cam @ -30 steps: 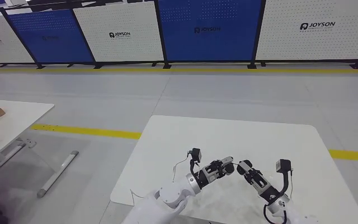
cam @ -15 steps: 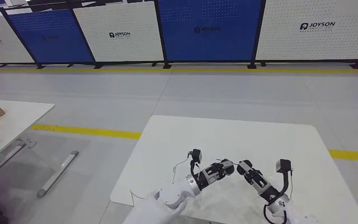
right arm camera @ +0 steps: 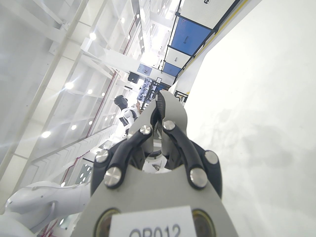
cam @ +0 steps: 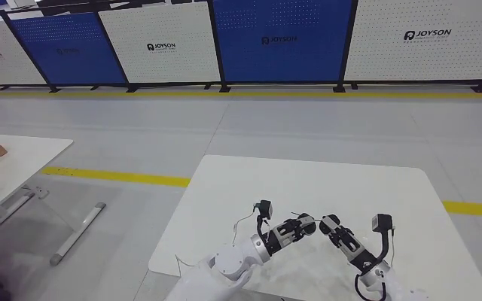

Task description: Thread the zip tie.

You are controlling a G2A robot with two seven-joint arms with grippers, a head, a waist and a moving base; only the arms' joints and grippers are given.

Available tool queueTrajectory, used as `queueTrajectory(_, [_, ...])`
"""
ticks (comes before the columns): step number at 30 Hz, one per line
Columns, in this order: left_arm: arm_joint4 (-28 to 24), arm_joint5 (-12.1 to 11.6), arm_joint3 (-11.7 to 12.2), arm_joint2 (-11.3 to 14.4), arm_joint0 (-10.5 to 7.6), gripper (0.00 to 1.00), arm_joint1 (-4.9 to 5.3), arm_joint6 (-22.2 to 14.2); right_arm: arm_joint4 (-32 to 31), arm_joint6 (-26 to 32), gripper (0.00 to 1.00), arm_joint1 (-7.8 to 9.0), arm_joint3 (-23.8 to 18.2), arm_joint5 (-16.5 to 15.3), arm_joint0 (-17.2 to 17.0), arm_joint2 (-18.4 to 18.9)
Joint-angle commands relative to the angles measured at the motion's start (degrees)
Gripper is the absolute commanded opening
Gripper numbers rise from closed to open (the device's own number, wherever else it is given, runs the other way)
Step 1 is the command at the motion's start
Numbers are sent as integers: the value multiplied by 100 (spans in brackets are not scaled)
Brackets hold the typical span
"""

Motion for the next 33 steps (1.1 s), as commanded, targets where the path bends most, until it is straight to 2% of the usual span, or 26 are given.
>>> queueTrajectory(1, [-8,-13,-36,-13,21,0,3,-5,64,39,100,0,-13,-18,-27,53])
queueTrajectory(4, [-168,51,-98,-69,49,0,8,-26,191,136,100,8,-7,-49,-87,162])
queueTrajectory(10, [-52,81,-165,-190,118,0,39,57,263,160,100,36,-62,-124,-314,488])
queueTrajectory(13, [145,-66,-233,-221,197,0,43,302,360,121,100,43,-146,-124,-459,661])
queueTrajectory(30, [145,-66,-233,-221,197,0,43,302,335,124,100,43,-149,-115,-457,660])
queueTrajectory(33, [145,-66,-233,-221,197,0,43,302,63,447,100,82,-77,-124,-450,817])
